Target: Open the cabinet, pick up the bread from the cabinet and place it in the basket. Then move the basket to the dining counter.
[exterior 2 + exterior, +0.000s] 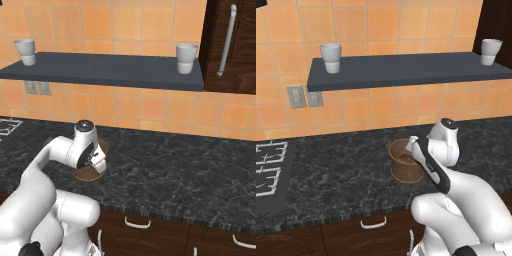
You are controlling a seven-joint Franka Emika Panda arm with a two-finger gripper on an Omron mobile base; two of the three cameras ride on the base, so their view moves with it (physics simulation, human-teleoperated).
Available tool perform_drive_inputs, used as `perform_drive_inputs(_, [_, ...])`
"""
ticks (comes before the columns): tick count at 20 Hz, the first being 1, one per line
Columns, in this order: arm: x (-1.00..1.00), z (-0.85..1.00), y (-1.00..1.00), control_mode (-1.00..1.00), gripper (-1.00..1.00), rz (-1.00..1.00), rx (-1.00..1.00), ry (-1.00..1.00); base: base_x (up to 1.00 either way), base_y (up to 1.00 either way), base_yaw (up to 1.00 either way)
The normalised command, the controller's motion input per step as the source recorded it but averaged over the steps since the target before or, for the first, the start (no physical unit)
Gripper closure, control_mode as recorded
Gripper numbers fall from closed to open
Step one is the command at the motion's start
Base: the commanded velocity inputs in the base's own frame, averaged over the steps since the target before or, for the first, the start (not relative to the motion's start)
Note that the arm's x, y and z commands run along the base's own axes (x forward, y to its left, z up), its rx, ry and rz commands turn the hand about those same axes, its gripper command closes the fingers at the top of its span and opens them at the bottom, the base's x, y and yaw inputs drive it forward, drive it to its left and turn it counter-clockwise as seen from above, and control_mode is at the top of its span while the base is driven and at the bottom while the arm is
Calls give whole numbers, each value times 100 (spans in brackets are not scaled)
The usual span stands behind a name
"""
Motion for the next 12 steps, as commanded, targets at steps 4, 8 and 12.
perform_drive_inputs(4, [12,-36,3,-100,-100,0,0,6,0,0,0])
perform_drive_inputs(8, [0,-69,40,-100,100,0,0,3,0,0,0])
perform_drive_inputs(12, [0,-99,62,-100,100,0,-3,12,0,0,0])
